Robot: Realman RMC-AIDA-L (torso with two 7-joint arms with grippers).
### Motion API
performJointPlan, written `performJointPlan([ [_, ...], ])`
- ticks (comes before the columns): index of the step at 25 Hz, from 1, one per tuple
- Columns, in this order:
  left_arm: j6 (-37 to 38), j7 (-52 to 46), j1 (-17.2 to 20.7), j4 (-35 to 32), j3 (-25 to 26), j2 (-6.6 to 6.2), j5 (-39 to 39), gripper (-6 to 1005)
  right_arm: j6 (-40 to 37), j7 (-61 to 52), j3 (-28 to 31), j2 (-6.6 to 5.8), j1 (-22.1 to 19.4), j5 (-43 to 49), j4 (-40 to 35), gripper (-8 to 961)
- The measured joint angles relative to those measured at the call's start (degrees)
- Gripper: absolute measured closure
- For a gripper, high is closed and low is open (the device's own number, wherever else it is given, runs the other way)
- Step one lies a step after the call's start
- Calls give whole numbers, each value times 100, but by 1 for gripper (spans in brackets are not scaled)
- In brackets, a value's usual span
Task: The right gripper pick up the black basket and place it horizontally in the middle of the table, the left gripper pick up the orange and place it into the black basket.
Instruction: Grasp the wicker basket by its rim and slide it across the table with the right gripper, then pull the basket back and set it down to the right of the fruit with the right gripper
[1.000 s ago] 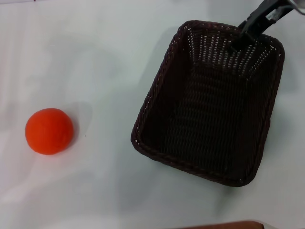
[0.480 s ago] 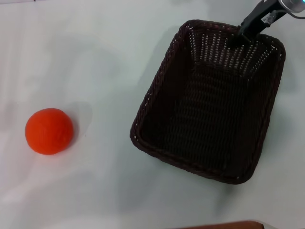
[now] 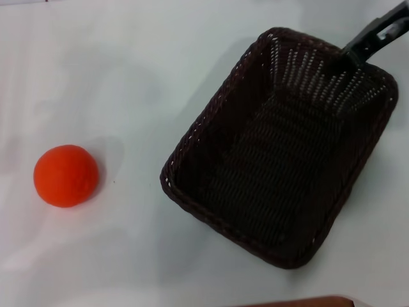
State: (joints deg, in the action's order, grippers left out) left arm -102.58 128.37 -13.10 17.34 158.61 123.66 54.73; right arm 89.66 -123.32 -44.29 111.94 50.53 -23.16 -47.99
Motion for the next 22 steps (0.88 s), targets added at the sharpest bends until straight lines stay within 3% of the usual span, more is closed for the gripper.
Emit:
performJointPlan([
  [6, 6, 11, -34, 0, -5, 0, 3, 456, 694, -50, 1063, -204, -137, -291, 100, 736],
  [11, 16, 12, -55, 18, -7, -7, 3, 449, 1053, -398, 1407, -362, -457, -1343, 301, 751],
  [18, 19, 0, -99, 36, -6, -16, 3, 439, 1119, -622, 1494, -369, -794, -2397, 504, 760],
  [22, 19, -17, -99, 41, -6, -23, 3, 433, 944, -665, 1788, -296, -892, -2704, 729, 760],
])
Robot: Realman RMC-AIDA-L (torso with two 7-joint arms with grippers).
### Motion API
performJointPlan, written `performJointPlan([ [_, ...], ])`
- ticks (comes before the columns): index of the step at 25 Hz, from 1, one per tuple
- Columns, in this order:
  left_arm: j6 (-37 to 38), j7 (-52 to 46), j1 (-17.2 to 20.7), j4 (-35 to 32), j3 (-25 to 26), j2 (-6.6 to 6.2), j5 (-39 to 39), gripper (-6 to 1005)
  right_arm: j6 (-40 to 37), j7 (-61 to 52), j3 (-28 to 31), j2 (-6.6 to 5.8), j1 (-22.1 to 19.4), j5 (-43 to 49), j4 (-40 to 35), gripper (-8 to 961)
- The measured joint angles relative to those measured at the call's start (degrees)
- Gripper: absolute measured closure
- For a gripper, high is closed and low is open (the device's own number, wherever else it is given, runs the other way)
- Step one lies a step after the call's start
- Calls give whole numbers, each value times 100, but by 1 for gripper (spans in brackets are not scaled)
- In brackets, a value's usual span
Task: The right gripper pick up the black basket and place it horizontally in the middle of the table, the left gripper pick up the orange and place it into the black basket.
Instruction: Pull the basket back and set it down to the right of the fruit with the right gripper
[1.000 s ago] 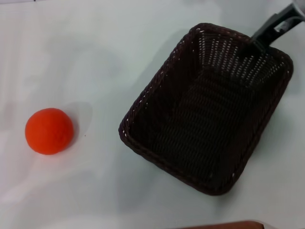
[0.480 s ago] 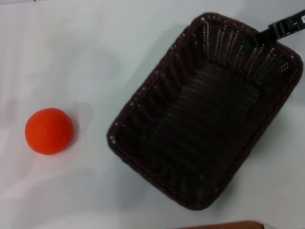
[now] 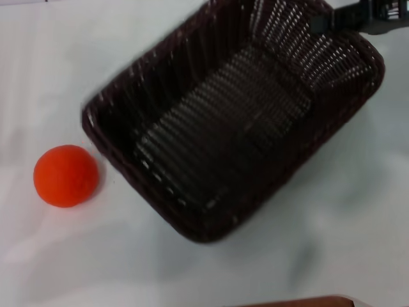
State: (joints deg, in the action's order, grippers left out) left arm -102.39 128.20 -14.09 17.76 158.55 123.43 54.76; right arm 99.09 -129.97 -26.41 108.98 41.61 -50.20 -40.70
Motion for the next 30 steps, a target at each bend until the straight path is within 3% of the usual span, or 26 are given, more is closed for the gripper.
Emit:
performJointPlan([
  [10, -15, -5, 41, 10, 0, -14, 0, 419, -1319, -206, 141, 385, -322, -365, 380, 760],
  [21, -36, -13, 62, 18, 0, -21, 0, 403, -1941, -254, 331, 765, -543, -481, 710, 761],
  [30, -41, -14, 99, 18, -8, -25, 0, 391, -2317, -257, 403, 839, -714, -770, 1101, 761],
])
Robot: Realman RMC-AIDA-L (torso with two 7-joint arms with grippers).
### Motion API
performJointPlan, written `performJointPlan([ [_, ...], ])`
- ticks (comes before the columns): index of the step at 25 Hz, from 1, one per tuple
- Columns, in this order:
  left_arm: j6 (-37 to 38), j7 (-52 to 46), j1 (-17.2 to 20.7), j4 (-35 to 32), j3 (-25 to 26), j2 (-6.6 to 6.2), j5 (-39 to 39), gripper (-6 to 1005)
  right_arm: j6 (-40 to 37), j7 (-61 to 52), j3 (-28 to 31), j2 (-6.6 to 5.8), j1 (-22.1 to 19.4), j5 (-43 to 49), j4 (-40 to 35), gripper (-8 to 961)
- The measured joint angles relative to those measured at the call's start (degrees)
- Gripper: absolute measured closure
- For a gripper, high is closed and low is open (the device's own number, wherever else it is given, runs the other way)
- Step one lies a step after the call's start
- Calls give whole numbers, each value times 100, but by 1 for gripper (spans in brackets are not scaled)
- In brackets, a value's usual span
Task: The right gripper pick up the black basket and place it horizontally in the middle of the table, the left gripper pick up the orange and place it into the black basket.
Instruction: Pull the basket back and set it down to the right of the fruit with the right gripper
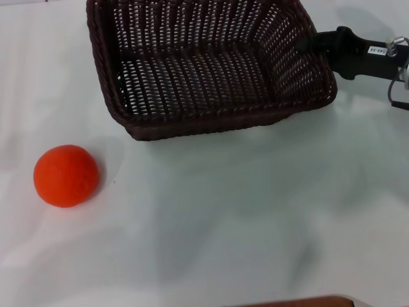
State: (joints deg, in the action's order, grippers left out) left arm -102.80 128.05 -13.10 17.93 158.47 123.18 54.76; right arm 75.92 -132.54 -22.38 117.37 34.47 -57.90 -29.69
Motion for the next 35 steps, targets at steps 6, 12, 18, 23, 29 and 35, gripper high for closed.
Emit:
performJointPlan([
  [6, -3, 0, 4, 0, -1, -12, 0, 382, -60, 38, 6, 84, -78, -205, 26, 760],
  [12, 24, 0, 10, -1, -1, -38, 0, 374, -12, 56, 9, 91, -118, -358, 96, 737],
  [18, 44, 0, 10, -1, 2, -50, 0, 365, 119, 57, 8, 99, -129, -451, 316, 694],
  [23, 44, 0, 17, -1, 0, -57, 6, 358, 309, 87, 5, 110, -200, -685, 393, 580],
  [29, 54, 0, 25, -8, -1, -68, 9, 350, 447, 65, -35, 122, -272, -783, 398, 411],
  [35, 109, 0, 28, -9, 0, -115, 9, 341, 651, -10, -66, 50, -314, -744, 542, 190],
])
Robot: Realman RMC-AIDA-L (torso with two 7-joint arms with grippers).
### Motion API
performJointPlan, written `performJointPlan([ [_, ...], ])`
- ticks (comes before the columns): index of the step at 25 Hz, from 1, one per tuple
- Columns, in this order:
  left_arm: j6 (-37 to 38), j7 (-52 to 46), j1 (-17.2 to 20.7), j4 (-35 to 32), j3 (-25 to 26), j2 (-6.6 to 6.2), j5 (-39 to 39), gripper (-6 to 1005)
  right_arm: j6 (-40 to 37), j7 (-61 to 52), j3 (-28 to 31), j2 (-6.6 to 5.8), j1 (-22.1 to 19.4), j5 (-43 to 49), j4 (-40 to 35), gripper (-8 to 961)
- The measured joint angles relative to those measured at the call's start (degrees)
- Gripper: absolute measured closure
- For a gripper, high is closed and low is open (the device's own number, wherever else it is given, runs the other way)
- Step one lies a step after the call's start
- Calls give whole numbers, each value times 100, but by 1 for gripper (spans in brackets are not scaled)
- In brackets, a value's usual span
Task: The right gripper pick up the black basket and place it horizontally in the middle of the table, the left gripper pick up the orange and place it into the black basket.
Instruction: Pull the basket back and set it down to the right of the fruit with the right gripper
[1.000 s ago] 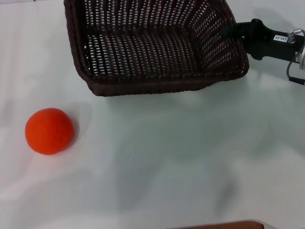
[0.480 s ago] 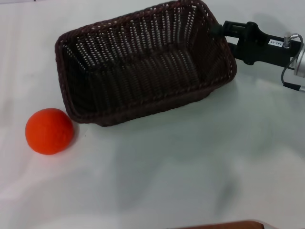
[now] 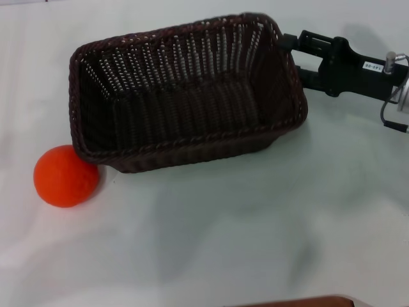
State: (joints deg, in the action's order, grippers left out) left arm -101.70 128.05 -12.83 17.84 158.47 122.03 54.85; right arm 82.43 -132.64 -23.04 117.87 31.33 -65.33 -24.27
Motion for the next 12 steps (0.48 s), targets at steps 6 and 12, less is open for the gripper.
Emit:
performJointPlan([
  [6, 26, -10, -1, 0, -69, -56, -1, 333, -2, -77, -33, -62, -126, 7, -41, 163],
  [12, 31, -282, 38, 31, -728, -446, 428, 325, -255, 20, 81, -187, -205, -36, -212, 163],
])
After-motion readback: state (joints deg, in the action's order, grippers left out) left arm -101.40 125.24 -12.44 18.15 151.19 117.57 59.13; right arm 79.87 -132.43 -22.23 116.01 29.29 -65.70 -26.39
